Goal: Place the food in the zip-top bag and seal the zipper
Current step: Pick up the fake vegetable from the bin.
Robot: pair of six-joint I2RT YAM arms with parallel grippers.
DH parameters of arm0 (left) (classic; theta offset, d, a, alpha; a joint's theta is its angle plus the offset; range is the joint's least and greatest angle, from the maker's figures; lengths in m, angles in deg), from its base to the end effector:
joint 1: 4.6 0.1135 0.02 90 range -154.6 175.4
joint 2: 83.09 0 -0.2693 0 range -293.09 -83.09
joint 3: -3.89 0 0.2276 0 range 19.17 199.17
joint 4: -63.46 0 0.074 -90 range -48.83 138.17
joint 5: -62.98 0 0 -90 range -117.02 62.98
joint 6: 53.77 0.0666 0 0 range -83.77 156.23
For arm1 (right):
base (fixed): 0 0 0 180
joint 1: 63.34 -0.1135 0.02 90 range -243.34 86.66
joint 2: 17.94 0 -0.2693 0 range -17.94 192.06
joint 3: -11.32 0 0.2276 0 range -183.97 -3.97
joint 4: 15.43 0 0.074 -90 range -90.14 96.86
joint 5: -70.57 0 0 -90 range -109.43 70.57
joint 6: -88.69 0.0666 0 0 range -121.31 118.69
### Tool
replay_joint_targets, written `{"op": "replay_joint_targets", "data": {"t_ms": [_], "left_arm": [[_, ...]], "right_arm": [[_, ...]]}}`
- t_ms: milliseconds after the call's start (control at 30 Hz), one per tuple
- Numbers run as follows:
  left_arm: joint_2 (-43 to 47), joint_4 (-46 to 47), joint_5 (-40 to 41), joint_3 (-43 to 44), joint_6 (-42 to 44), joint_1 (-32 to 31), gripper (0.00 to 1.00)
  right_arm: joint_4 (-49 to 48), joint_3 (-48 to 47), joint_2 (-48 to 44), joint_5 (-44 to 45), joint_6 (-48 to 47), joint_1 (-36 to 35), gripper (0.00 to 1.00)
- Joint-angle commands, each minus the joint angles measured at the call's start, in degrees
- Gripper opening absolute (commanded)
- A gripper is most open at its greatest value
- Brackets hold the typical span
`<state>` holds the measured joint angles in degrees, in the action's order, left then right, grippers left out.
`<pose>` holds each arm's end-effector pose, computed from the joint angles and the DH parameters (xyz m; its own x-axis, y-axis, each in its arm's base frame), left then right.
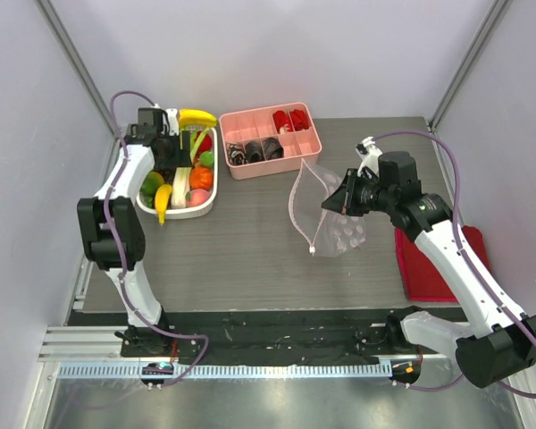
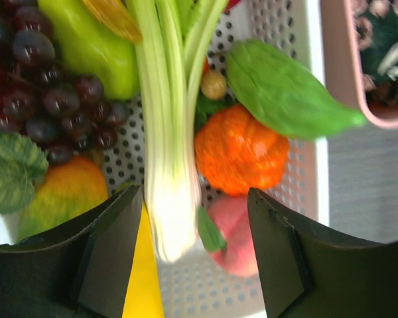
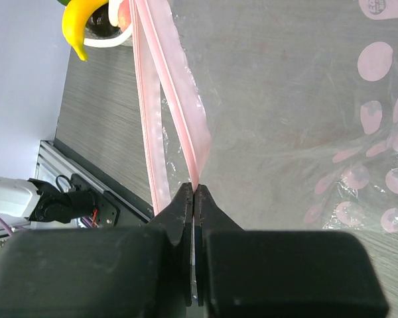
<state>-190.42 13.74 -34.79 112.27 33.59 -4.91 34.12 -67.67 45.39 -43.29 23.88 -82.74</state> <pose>0.4202 -0.0113 0.2696 -0.7545 -0.0416 -0.6550 0.0600 0.9895 -0.1318 0.2082 0.1019 0.3404 -0.7400 0.1521 -0.6552 -0.3376 0.7585 0.5574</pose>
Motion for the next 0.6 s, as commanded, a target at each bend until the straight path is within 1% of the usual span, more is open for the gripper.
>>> {"op": "replay_joint_targets", "data": {"t_ms": [0,133,400,500,567], "left_arm": [[-4.37,4.2,3.55,5.59,-0.79,0.05,0.67],[-9.73,4.29,3.2,8.23,-0.79,0.05,0.66],[-13.52,5.61,5.66,8.24,0.35,0.05,0.66],[-14.4,5.52,4.96,8.24,0.79,0.14,0.64],[-14.84,4.73,4.52,8.59,0.88,0.05,0.59]], "right_arm": [[-2.27,-0.02,-0.49,-0.49,0.3,-0.03,0.01],[-2.36,0.16,-0.49,-0.4,0.3,-0.11,0.01],[-2.44,0.24,-0.31,-1.19,0.39,-0.11,0.01],[-2.44,0.33,-0.4,-1.1,0.39,-0.11,0.01],[-2.44,0.33,-0.31,-1.1,0.39,-0.11,0.01]]}}
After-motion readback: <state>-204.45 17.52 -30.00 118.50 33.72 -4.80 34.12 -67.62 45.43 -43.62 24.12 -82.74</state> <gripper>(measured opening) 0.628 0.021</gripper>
